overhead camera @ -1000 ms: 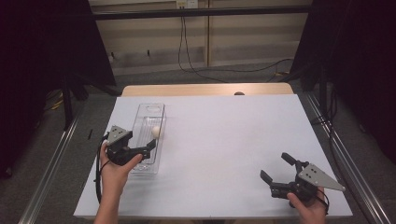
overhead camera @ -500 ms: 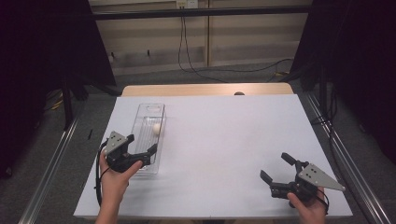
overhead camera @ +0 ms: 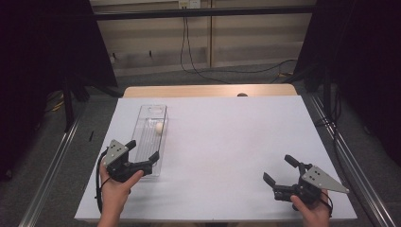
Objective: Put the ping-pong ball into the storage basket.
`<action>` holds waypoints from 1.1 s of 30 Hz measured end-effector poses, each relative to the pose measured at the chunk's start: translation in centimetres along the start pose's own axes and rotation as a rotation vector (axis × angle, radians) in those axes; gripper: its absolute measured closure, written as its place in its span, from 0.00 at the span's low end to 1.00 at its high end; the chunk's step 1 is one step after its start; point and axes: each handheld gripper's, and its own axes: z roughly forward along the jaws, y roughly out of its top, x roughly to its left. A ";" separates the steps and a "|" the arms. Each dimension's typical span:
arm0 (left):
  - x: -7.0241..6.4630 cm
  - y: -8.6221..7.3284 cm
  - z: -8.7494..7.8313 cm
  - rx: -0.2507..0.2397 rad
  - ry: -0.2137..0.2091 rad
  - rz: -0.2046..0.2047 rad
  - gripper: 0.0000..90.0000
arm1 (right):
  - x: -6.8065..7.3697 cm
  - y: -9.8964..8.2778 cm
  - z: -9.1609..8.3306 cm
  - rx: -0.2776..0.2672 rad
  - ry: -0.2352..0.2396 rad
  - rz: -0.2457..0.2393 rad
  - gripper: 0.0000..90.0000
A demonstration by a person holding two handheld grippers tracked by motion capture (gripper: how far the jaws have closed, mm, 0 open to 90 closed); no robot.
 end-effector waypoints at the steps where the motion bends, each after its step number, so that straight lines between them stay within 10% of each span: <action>1: -0.1 0.0 -0.1 0.003 0.010 -0.004 0.04 | 0.0 0.0 0.0 -0.001 -0.001 0.000 0.01; 33: 0.3 -1.6 -2.0 -0.053 -0.008 0.008 0.04 | -0.1 -0.1 0.0 0.003 0.003 -0.007 0.01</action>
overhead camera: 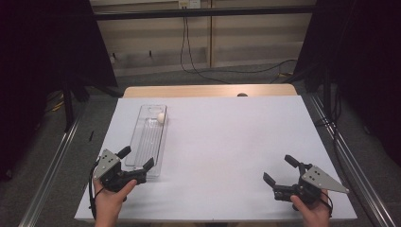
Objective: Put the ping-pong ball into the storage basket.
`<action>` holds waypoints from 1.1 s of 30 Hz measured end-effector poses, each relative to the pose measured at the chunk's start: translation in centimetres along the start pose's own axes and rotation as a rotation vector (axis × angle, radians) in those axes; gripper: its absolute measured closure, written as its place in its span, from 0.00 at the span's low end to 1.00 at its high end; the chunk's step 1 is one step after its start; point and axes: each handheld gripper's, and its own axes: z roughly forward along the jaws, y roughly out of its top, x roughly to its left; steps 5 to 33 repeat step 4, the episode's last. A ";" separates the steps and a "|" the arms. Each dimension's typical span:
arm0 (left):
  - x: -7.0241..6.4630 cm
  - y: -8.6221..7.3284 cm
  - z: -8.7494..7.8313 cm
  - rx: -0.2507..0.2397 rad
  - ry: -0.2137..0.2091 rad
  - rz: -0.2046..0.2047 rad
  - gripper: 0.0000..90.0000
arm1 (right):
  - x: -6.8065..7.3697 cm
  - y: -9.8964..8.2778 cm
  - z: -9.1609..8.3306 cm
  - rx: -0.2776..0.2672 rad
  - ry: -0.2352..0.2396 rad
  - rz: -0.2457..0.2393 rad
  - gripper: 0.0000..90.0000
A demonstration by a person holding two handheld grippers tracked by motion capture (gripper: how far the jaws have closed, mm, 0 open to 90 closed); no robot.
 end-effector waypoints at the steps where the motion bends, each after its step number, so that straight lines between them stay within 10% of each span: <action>1: 0.0 0.0 0.0 -0.007 -0.001 0.001 0.04 | 0.0 0.0 0.0 -0.001 -0.003 -0.001 0.01; 33: -0.1 0.0 0.0 -0.004 0.001 0.007 0.04 | 0.0 0.0 0.0 0.002 0.001 -0.006 0.01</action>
